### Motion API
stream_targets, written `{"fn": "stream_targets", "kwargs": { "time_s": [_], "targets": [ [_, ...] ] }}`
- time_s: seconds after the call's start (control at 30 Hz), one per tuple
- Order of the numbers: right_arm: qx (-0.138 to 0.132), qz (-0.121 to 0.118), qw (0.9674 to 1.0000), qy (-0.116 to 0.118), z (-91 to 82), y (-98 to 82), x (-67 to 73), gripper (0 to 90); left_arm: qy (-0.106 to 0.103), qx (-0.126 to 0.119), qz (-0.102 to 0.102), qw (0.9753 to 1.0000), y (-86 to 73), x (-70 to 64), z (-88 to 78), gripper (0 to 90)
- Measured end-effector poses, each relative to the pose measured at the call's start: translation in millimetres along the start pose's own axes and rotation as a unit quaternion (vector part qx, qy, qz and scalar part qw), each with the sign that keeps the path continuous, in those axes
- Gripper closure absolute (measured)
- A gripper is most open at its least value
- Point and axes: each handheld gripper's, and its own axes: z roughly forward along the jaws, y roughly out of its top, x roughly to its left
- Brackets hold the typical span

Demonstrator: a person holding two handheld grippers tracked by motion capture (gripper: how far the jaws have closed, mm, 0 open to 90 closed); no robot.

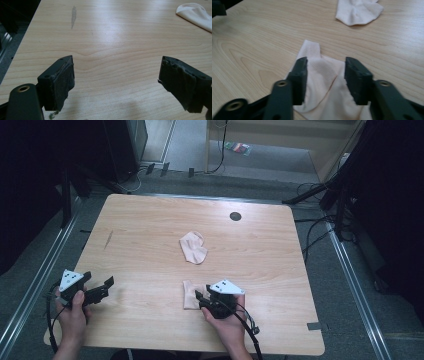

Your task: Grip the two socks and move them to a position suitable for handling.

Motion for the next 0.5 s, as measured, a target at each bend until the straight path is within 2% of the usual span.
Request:
{"fn": "stream_targets", "kwargs": {
  "time_s": [0.1, 0.27, 0.37, 0.5],
  "targets": [
    [-0.018, 0.006, 0.9998, -0.006, -9.3, 6.8, -3.1, 41.1, 0.006, -0.003, 0.008, 0.9999, 0.0, -1.2, -0.6, 13.9],
    [-0.03, 0.009, 0.9995, -0.009, -16.7, 11.3, -6.3, 40.8, 0.009, -0.01, 0.02, 0.9997, 3.2, -5.1, -5.8, 13.9],
    [-0.033, 0.012, 0.9993, -0.011, -19.7, 13.7, -8.7, 40.9, -0.008, -0.018, 0.006, 0.9998, 6.7, -10.5, -9.7, 13.8],
    [-0.036, 0.016, 0.9992, -0.013, -21.8, 15.9, -10.0, 41.2, -0.014, -0.024, 0.024, 0.9993, 13.4, -30.2, -11.6, 13.8]
  ]
}}
